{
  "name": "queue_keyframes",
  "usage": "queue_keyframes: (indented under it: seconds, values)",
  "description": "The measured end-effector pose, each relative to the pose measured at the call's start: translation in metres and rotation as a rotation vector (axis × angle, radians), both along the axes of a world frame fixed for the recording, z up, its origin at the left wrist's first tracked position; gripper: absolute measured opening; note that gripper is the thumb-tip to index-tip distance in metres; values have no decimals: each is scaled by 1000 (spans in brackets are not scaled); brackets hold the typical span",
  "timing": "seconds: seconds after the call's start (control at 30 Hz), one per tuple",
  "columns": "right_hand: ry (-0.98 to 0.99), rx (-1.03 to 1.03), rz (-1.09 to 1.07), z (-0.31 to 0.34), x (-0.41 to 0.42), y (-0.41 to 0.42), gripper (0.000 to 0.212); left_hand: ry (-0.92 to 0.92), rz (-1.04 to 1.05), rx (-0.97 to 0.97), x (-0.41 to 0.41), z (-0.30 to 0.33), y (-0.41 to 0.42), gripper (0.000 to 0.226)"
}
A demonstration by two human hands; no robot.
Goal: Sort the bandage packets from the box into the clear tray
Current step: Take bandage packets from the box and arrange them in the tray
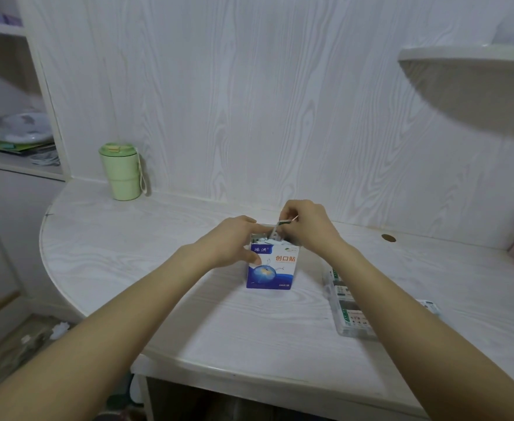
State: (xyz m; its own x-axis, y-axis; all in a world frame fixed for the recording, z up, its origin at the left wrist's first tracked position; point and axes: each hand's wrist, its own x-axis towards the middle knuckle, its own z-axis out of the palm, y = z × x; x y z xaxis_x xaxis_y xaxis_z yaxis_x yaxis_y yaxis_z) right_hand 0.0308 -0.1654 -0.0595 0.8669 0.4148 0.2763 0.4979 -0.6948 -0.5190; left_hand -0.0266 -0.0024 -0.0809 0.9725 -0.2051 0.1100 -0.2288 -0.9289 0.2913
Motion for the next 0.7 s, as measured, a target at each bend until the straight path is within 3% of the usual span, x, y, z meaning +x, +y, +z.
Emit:
queue_keyframes:
  seconds: [0.2,0.43,0.6,0.7]
  values:
    - [-13,-19,32,10,2,-6,26,20,24,-31,-1,2,0,69]
    - [-77,160,47,27,-2,-27,18,56,47,-159,-4,7,0,77]
    - [-64,395,157,39,-19,-45,19,-29,47,-424,-17,33,-17,68]
    - [20,545,210,43,-29,-62,13,50,-37,-672,-27,45,-47,52]
